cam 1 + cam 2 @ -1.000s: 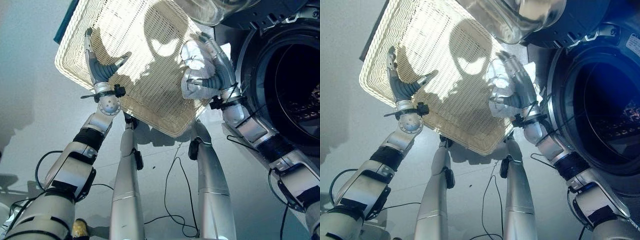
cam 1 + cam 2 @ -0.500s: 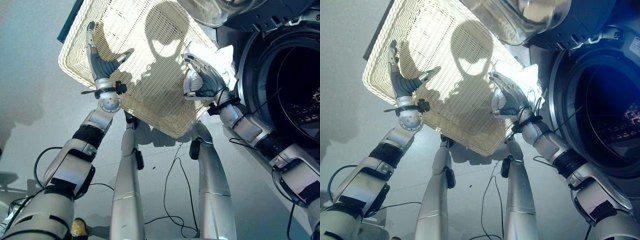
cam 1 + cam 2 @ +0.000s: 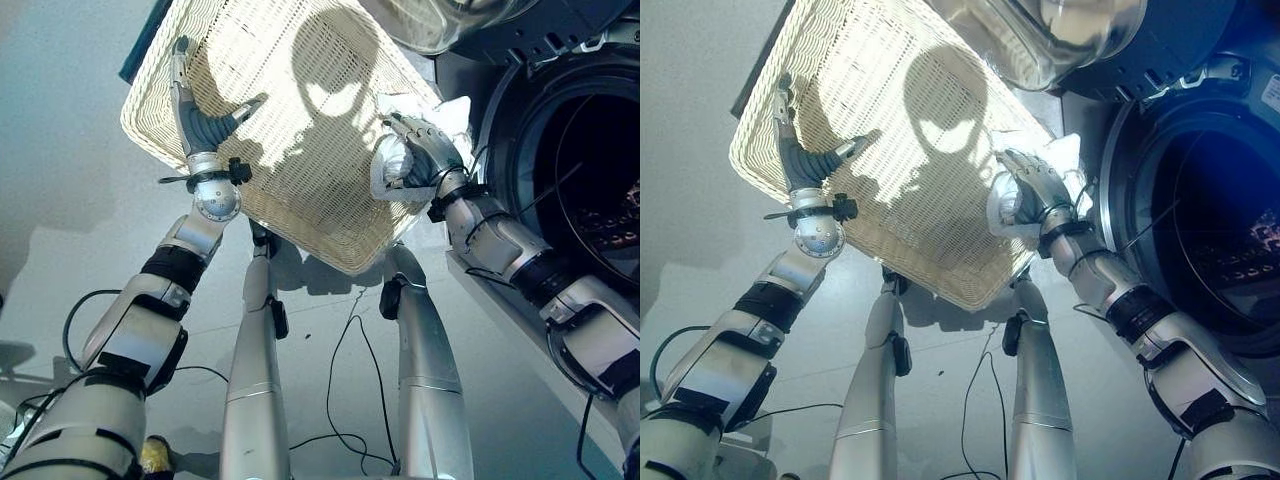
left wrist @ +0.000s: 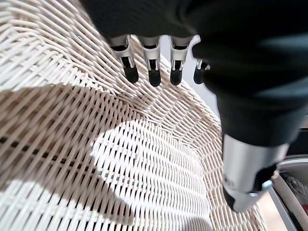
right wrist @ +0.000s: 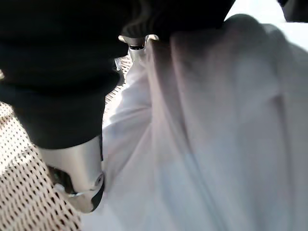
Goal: Put the clothes into the washing machine.
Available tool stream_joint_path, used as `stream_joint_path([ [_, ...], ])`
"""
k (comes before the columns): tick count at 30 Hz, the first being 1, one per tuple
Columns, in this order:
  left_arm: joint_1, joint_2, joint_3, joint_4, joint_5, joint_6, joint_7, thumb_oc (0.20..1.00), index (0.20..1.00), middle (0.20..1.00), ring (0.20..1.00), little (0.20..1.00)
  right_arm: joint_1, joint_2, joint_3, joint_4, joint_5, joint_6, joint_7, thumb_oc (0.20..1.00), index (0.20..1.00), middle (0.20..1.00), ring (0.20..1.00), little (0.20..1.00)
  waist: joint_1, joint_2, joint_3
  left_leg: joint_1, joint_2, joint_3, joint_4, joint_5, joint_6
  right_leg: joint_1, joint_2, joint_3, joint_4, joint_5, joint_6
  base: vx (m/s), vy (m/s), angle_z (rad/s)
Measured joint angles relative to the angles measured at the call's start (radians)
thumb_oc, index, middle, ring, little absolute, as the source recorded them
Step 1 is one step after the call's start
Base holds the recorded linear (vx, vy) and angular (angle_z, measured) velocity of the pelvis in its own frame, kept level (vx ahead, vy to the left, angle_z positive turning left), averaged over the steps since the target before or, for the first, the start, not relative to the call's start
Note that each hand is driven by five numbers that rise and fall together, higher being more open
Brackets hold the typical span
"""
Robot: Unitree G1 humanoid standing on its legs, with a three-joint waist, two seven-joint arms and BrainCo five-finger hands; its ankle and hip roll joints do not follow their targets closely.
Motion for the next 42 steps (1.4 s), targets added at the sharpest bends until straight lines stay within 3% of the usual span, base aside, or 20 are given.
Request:
stream_joint_path([
  [5,-0.010,0.007,-0.016,0.000,0.000,0.001,-0.006,1.000,1.000,1.000,1.000,1.000,-0.028,-0.032,0.034,-0.009,-0.078,0.029,0.049,1.000,1.000,1.000,1.000,1.000,0.000,0.000,0.000,-0.007,-0.001,-0.013,0.005,0.000,0.000,0.001,0.000,-0.007,0.000,0.001,-0.001,0.00,-0.005,0.01],
  [10,-0.010,0.018,-0.014,-0.001,0.000,0.014,-0.022,1.000,1.000,1.000,1.000,1.000,-0.045,-0.076,0.052,-0.062,-0.166,0.063,0.186,1.000,1.000,1.000,1.000,1.000,0.000,0.000,0.000,-0.009,0.001,-0.016,0.008,0.000,0.000,0.002,0.000,-0.011,0.000,0.001,-0.002,0.00,0.000,0.00],
  [17,-0.010,0.018,-0.014,-0.003,0.000,0.019,-0.034,1.000,1.000,1.000,1.000,1.000,-0.057,-0.093,0.058,-0.088,-0.196,0.070,0.264,1.000,1.000,1.000,1.000,1.000,-0.002,0.000,0.000,-0.009,0.003,-0.018,0.010,0.000,0.000,0.008,0.000,-0.018,0.000,0.001,-0.002,0.00,0.000,0.00],
  [25,0.006,0.017,0.006,-0.010,0.002,0.020,-0.046,1.000,1.000,1.000,1.000,1.000,-0.064,-0.116,0.069,-0.156,-0.323,0.086,0.433,1.000,1.000,1.000,1.000,1.000,-0.005,-0.002,-0.001,-0.009,0.003,-0.023,0.012,0.000,0.000,0.013,0.000,-0.022,0.000,0.001,-0.002,0.00,0.000,0.00],
  [33,0.007,0.018,0.006,-0.010,0.002,0.019,-0.053,1.000,1.000,1.000,1.000,1.000,-0.082,-0.116,0.071,-0.160,-0.388,0.080,0.517,1.000,1.000,1.000,1.000,1.000,-0.005,-0.003,-0.001,-0.009,0.004,-0.024,0.014,0.000,0.000,0.014,0.000,-0.022,0.000,0.002,-0.003,0.00,0.000,0.00],
  [42,0.008,0.018,0.007,-0.011,0.002,0.019,-0.058,1.000,1.000,1.000,1.000,1.000,-0.080,-0.114,0.069,-0.159,-0.412,0.079,0.534,1.000,1.000,1.000,1.000,1.000,-0.005,-0.015,-0.003,-0.008,0.003,-0.026,0.015,0.000,0.000,0.017,0.000,-0.023,0.000,0.002,-0.003,0.00,0.000,0.00],
])
